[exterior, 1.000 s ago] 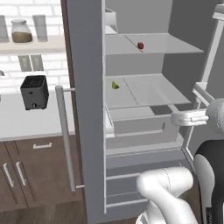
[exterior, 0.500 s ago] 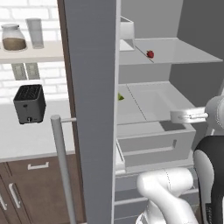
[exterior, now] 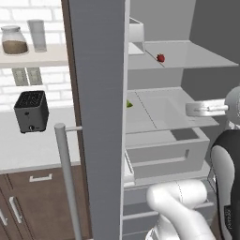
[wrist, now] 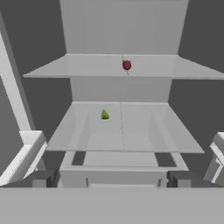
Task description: Take the strawberry from the fridge and place it on top of the pancake, located on the dining counter.
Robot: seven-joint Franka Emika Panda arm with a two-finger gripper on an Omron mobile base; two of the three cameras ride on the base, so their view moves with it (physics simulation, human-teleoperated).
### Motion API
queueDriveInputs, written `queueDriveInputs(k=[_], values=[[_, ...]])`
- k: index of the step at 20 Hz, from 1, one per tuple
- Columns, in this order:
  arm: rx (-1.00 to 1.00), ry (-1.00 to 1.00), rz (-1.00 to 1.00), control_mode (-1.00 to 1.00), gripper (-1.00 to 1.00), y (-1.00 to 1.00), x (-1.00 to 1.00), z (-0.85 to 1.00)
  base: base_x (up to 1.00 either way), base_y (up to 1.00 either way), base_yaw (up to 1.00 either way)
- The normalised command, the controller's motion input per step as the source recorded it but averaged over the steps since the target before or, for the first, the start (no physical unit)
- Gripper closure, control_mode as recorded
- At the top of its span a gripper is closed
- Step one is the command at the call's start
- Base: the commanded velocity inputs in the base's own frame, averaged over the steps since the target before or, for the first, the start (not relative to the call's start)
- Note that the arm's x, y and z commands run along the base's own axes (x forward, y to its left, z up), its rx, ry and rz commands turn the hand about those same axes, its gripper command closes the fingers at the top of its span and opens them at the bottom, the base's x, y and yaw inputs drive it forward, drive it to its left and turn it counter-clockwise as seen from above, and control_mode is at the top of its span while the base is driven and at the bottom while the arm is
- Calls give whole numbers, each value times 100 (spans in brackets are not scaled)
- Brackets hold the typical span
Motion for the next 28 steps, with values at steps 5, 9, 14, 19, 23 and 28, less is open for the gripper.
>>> queueDriveInputs(k=[5, 9, 14, 19, 23, 28], values=[[0, 4, 0, -100, -100, -1, 5, 79, 0, 0, 0], [0, 2, 0, -100, -100, -18, 31, 15, 0, 0, 0], [0, -3, 0, -100, -100, -25, 56, 0, 0, 0, 0], [0, -5, 0, -100, -100, -15, 68, 0, 0, 0, 0], [0, 0, 0, -100, -100, -2, 81, -12, 0, 0, 0], [0, 0, 0, -100, -100, 0, 73, -17, 0, 0, 0]])
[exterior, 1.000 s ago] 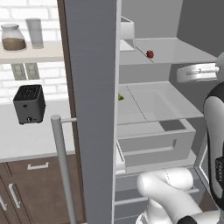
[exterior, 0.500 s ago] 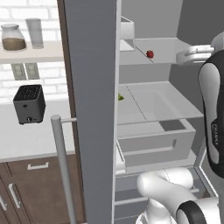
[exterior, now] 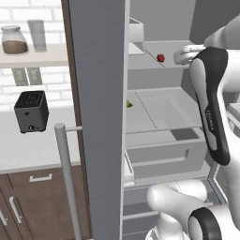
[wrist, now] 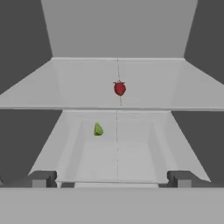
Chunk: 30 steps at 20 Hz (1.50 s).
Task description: Take the strawberry from the fridge and place it on top of the pancake, located on the dining counter.
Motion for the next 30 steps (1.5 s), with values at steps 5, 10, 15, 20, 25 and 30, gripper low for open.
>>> queueDriveInputs(k=[5, 10, 15, 20, 25, 30], values=[[0, 0, 0, -100, -100, -6, 72, -22, 0, 0, 0], [0, 2, 0, -100, -100, -14, 73, -9, 0, 0, 0], [0, 3, 0, -100, -100, -7, 73, -2, 0, 0, 0], [0, 1, 0, -100, -100, 0, 61, -9, 0, 0, 0], [0, 2, 0, -100, -100, 0, 52, -12, 0, 0, 0], [0, 2, 1, -100, -100, -2, 39, -16, 0, 0, 0]])
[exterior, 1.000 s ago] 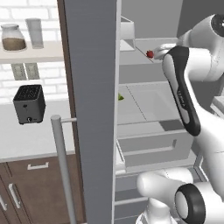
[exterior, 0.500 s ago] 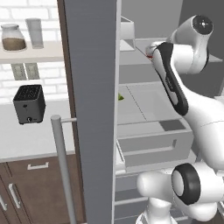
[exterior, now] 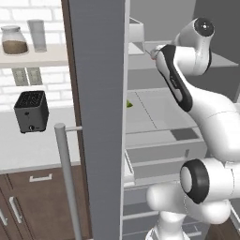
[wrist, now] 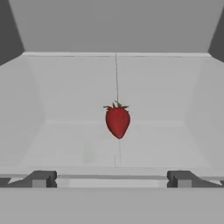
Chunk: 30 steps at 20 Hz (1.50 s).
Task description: Take the strawberry from the fridge and place it on top of the pancake, located on the dining counter.
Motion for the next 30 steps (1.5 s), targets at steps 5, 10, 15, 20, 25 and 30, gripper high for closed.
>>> queueDriveInputs(k=[5, 10, 15, 20, 25, 30], values=[[0, 2, 1, -100, -100, -12, 41, -10, 0, 0, 0], [0, 3, 1, -100, -100, -10, 45, -7, 0, 0, 0], [0, 5, 0, -100, -100, 0, 41, -2, 0, 0, 0], [0, 2, 0, -100, -100, 0, 32, 0, 0, 0, 0], [0, 0, 0, -100, -100, 0, 11, -1, 0, 0, 0], [0, 0, 0, -100, -100, 0, 0, -7, 0, 0, 0]])
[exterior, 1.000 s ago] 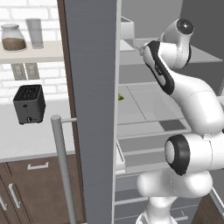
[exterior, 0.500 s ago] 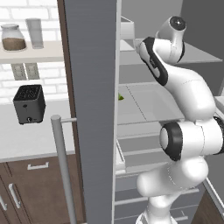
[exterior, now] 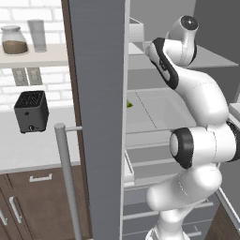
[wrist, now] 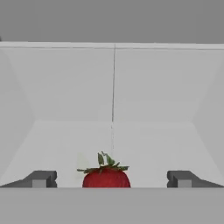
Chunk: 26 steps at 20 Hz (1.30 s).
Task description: Take the strawberry from the fridge and place it on top of the pancake, located on the dining counter.
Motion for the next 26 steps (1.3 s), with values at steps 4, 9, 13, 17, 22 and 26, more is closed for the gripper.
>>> queueDriveInputs(k=[4, 9, 13, 17, 22, 26], values=[[0, 0, 0, -100, -100, 0, 0, -11, 0, 0, 0], [0, 0, 0, -100, -100, 0, 0, -18, 0, 0, 0], [0, 0, 0, -100, 100, 1, 1, -25, 0, 0, 0], [0, 0, 0, -100, 100, 0, 28, -26, 0, 0, 0], [0, 0, 0, -100, 100, 0, 63, -22, 0, 0, 0], [0, 0, 3, -100, 100, 0, 17, -25, 0, 0, 0]])
